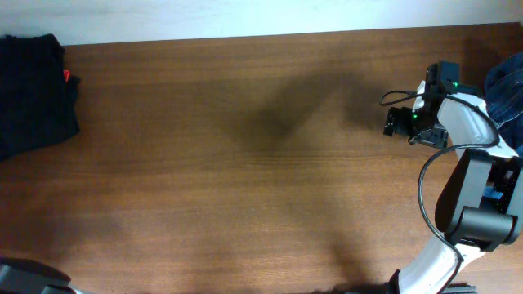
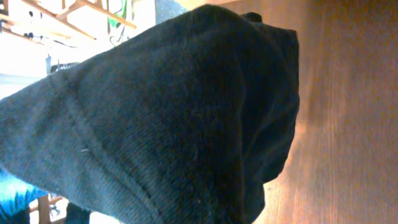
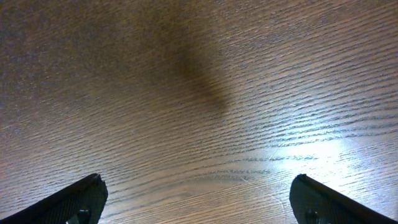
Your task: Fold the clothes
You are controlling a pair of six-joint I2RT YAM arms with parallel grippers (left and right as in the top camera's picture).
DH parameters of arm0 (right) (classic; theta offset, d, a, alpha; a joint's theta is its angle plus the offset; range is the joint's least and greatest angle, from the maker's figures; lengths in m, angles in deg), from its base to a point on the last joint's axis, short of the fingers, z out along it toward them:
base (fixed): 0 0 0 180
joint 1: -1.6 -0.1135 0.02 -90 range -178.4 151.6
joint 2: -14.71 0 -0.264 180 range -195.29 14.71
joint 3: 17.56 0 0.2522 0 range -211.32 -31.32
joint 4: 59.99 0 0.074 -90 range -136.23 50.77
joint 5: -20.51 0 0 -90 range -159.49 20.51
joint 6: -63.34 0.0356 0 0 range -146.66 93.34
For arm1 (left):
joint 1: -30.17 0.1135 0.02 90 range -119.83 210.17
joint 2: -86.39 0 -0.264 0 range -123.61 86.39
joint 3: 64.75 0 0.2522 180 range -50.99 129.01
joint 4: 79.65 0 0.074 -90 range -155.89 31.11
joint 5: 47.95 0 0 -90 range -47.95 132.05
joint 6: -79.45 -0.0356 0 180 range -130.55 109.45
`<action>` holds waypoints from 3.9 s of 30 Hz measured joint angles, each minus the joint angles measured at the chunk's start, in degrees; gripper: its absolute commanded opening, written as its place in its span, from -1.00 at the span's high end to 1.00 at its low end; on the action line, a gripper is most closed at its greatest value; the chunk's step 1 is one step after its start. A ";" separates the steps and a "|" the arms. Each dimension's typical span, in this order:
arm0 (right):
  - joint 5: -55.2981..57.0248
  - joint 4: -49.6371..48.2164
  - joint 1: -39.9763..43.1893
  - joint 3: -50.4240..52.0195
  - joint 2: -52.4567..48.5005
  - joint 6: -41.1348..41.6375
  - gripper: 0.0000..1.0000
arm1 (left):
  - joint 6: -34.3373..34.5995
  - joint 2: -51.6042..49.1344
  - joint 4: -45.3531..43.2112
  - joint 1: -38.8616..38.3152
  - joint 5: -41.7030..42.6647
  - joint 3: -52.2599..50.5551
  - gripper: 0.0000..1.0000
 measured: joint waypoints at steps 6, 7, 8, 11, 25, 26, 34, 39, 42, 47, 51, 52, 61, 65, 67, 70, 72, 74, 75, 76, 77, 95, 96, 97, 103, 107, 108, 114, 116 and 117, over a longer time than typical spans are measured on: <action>0.00 0.02 0.00 0.00 0.00 0.02 -0.97 | -0.02 0.00 -4.94 3.06 -0.13 -5.70 1.00; 0.00 0.00 0.00 0.00 0.00 0.02 -0.97 | -0.09 0.00 -6.14 3.17 -0.11 -7.13 1.00; 0.00 0.02 0.00 0.00 0.00 0.02 -0.97 | -0.28 0.00 -7.52 3.15 0.00 -8.68 1.00; 0.00 0.02 0.00 0.00 0.00 0.02 -0.97 | -1.07 0.00 -11.15 2.78 0.83 -11.43 1.00; 0.00 0.02 0.00 0.00 0.00 0.02 -0.97 | -1.55 -0.02 -28.44 0.74 7.72 -22.16 0.96; 0.00 0.02 0.00 0.00 0.00 0.04 -0.97 | -1.55 -0.02 -29.22 0.50 8.20 -22.64 0.99; 0.00 0.02 0.00 0.00 0.00 0.04 -0.97 | -6.19 -0.09 -30.71 -4.07 10.25 -20.63 1.00; 0.00 0.00 0.00 0.00 0.00 0.02 -0.97 | -14.40 -0.11 -30.75 -9.05 14.01 -12.61 1.00; 0.00 0.00 0.00 0.00 0.00 0.04 -0.97 | -18.69 -0.11 -33.46 -12.37 17.44 -7.30 1.00; 0.00 0.02 0.00 0.00 0.00 0.02 -0.97 | -23.50 -0.11 -39.34 -17.29 21.16 -1.79 1.00; 0.00 0.02 0.00 0.00 0.00 0.04 -0.97 | -31.10 -0.11 -47.32 -21.42 23.15 -0.31 1.00; 0.00 0.02 0.00 0.00 0.00 0.02 -0.97 | -34.64 -0.11 -50.01 -22.75 23.80 -0.28 1.00; 0.00 0.00 0.00 0.00 0.00 0.02 -0.97 | -50.64 -0.11 -59.54 -29.83 26.91 -0.28 0.83; 0.00 0.02 0.00 0.00 0.00 0.00 -0.97 | -45.05 -0.11 -56.54 -29.55 24.65 -0.26 0.99; 0.00 0.02 0.00 0.00 0.00 0.04 -0.97 | -41.24 -0.11 -53.64 -29.42 23.34 -0.26 0.99; 0.00 0.00 0.00 0.00 0.00 0.04 -0.97 | -34.93 -0.11 -48.39 -29.38 21.75 -0.26 0.99; 0.02 0.00 0.00 0.00 0.00 0.02 -0.97 | -31.15 -0.11 -45.22 -29.38 21.27 -0.26 1.00; 0.00 0.00 0.00 0.00 0.00 0.04 -0.97 | -28.33 -0.11 -41.70 -29.40 21.09 -0.26 1.00; 0.00 0.00 0.00 0.00 0.00 0.04 -0.97 | -27.54 -0.11 -40.17 -29.44 21.31 -0.26 1.00; 0.00 0.00 0.00 0.00 0.00 0.00 -0.97 | -27.21 -0.11 -39.47 -29.49 21.81 -0.26 0.99; 0.00 0.02 0.00 0.00 0.00 0.04 -0.97 | -27.26 -0.11 -38.91 -29.55 23.08 -0.26 0.99; 0.00 0.02 0.00 0.00 0.00 0.07 -0.97 | -38.05 -0.11 -42.84 -55.39 43.60 -0.26 1.00; 0.02 0.00 0.00 0.00 0.00 0.02 -0.97 | -36.63 -0.11 -43.39 -57.48 43.87 -0.26 1.00; 0.02 0.02 0.00 0.00 0.00 0.04 -0.97 | -34.86 -0.11 -43.93 -59.65 44.13 -0.26 1.00; 0.00 0.02 0.00 0.00 0.00 0.02 -0.97 | -21.44 -0.28 -45.44 -71.41 45.20 -0.26 0.99; 0.00 0.02 0.00 0.00 0.00 0.02 -0.97 | -12.57 -2.75 -45.48 -77.05 45.81 0.02 0.99; 0.00 0.02 0.00 0.00 0.00 0.04 -0.97 | -10.84 -3.82 -45.55 -78.14 45.81 0.07 0.99; 0.00 0.00 0.00 0.00 0.00 0.07 -0.97 | -5.16 -12.83 -45.59 -81.90 48.78 0.09 1.00; 0.00 0.02 0.00 0.00 0.00 0.00 -0.97 | -4.17 -15.41 -45.07 -82.03 50.23 0.09 0.99; 0.00 0.00 0.00 0.00 0.00 0.04 -0.97 | -3.74 -16.41 -44.48 -81.94 50.60 0.09 1.00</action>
